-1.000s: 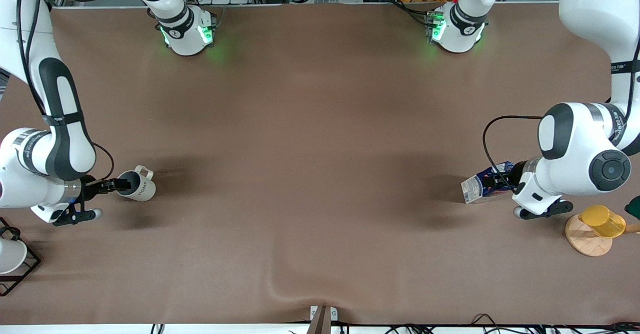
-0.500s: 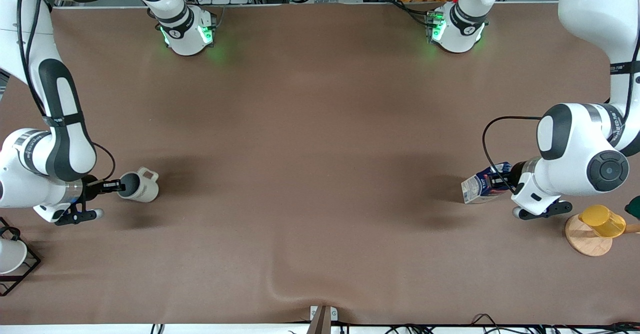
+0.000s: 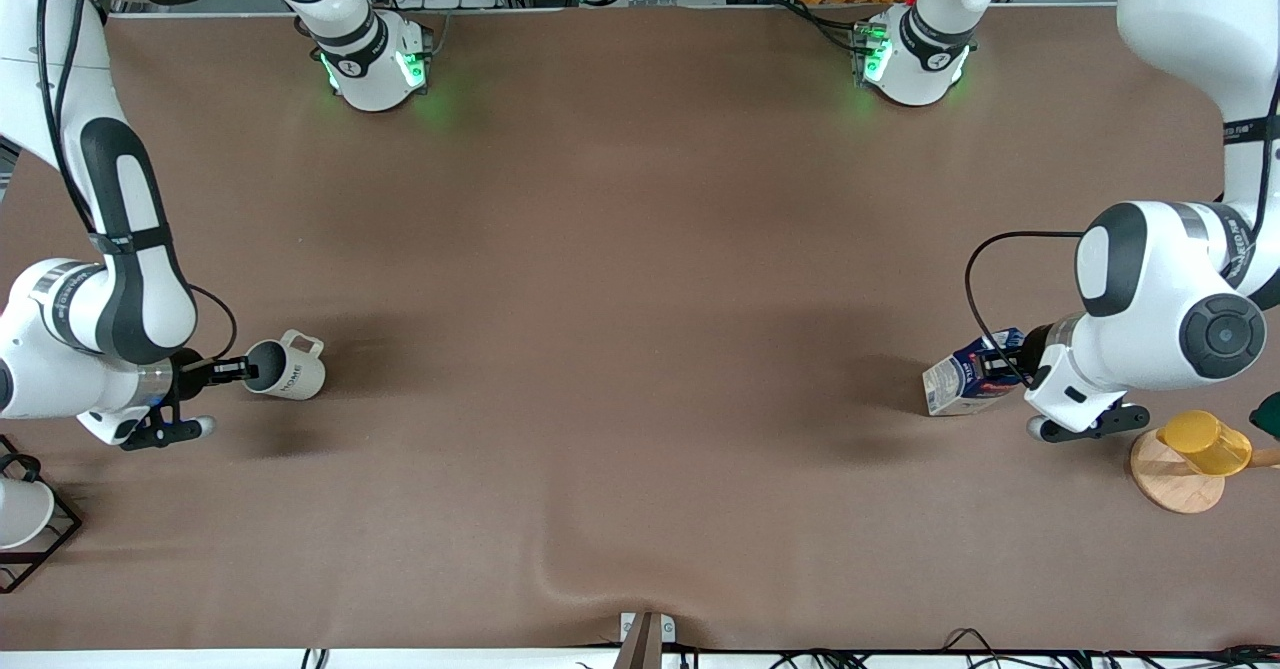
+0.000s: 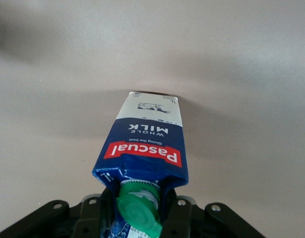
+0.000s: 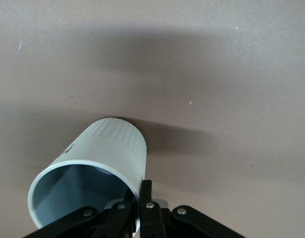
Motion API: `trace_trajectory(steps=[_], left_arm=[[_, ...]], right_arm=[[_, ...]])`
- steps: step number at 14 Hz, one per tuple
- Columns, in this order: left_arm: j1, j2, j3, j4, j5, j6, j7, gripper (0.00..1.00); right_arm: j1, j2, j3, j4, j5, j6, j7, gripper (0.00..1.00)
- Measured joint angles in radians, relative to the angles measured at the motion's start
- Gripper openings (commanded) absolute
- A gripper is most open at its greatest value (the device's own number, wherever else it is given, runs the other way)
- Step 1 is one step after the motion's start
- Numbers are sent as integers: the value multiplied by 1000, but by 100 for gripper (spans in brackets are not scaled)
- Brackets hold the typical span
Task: Place milk next to cup
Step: 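Lift the mug with the right gripper while the left gripper lifts the carton, then carry the mug to mid-table with the right gripper while the left gripper follows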
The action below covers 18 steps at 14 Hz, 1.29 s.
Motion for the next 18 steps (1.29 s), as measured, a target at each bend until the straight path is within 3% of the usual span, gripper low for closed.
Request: trace_trajectory(steps=[7,18], left_arm=[[-4,-88,-36,2,0,-37,0,39],[-5,-162,-112,11,0,-149,1,39]], right_arm=[[59,-13,6,58,43,-132,152,0],[451,-52,14,136,209,-179,907,0]])
